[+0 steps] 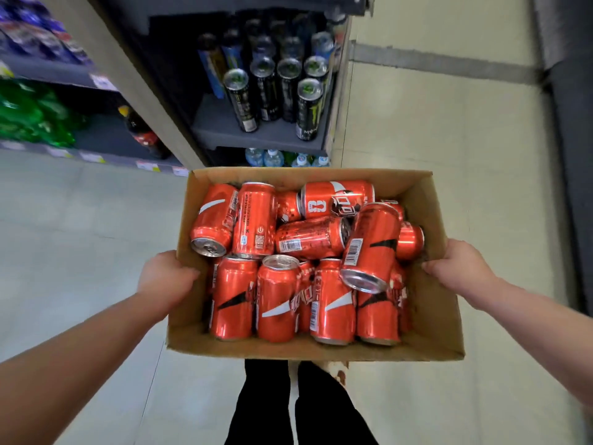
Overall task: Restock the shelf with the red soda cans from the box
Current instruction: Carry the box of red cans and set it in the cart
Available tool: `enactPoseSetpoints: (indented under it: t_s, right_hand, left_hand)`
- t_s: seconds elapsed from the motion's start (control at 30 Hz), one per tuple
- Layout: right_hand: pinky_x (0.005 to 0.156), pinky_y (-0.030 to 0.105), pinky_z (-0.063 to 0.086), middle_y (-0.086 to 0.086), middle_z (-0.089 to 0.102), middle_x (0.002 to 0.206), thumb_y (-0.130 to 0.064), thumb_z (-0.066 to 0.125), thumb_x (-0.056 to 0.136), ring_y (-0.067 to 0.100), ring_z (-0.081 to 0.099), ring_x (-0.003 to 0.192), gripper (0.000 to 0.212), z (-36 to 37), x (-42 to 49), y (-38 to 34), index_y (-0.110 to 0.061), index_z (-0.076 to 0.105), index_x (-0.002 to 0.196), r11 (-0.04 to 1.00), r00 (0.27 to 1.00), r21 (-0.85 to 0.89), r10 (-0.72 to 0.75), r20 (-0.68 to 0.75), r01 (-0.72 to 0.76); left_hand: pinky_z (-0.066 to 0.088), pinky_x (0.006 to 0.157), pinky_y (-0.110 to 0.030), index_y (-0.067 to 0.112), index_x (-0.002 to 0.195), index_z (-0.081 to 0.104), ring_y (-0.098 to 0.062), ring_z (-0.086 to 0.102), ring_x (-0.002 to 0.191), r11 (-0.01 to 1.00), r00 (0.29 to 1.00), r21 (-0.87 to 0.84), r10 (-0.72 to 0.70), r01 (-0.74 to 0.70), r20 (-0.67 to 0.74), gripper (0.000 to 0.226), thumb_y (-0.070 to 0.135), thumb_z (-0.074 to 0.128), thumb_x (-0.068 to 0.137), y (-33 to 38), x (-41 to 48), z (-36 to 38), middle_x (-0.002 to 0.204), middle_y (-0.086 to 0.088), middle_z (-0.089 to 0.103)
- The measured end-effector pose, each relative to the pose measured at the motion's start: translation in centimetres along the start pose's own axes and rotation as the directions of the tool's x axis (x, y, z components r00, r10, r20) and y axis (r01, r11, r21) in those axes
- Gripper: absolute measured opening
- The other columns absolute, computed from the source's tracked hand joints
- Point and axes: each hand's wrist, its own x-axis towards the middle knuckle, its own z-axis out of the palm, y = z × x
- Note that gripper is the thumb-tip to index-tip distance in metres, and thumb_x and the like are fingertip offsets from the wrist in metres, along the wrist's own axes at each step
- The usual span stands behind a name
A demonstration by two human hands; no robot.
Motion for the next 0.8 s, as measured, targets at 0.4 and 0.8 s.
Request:
enactPoseSetpoints:
  t_s: [0.4, 0.8]
  right_hand:
    - [0.061, 0.036, 0.052, 0.018, 0.065, 0.074, 0.0, 0.064, 0.074, 0.032, 0.064, 0.069, 0.006, -7.6, -11.4, -10.7, -0.003, 0.059, 0.076, 0.971, 0.972, -0.052, -0.236, -0.009, 0.235]
    - [0.055, 0.028, 0.046, 0.016, 0.065, 0.068, 0.001, 0.067, 0.071, 0.028, 0.062, 0.062, 0.015, 2.3, -21.4, -25.9, -0.007, 0.058, 0.062, 0.932, 0.944, -0.147, -0.327, 0.05, 0.331]
  left_hand:
    - [0.054, 0.069, -0.041, -0.004, 0.076, 0.065, -0.034, 0.064, 0.072, 0.967, 0.987, -0.243, -0.108, 0.076, -0.12, 0.013, -0.002, 0.069, 0.064, -2.3, -10.7, -16.0, 0.08, -0.026, 0.067]
    - [0.056, 0.071, -0.042, -0.005, 0.079, 0.065, -0.037, 0.066, 0.073, 0.938, 0.973, -0.322, -0.181, 0.129, -0.14, 0.011, -0.007, 0.065, 0.068, -16.7, -8.3, -30.0, 0.08, -0.025, 0.068]
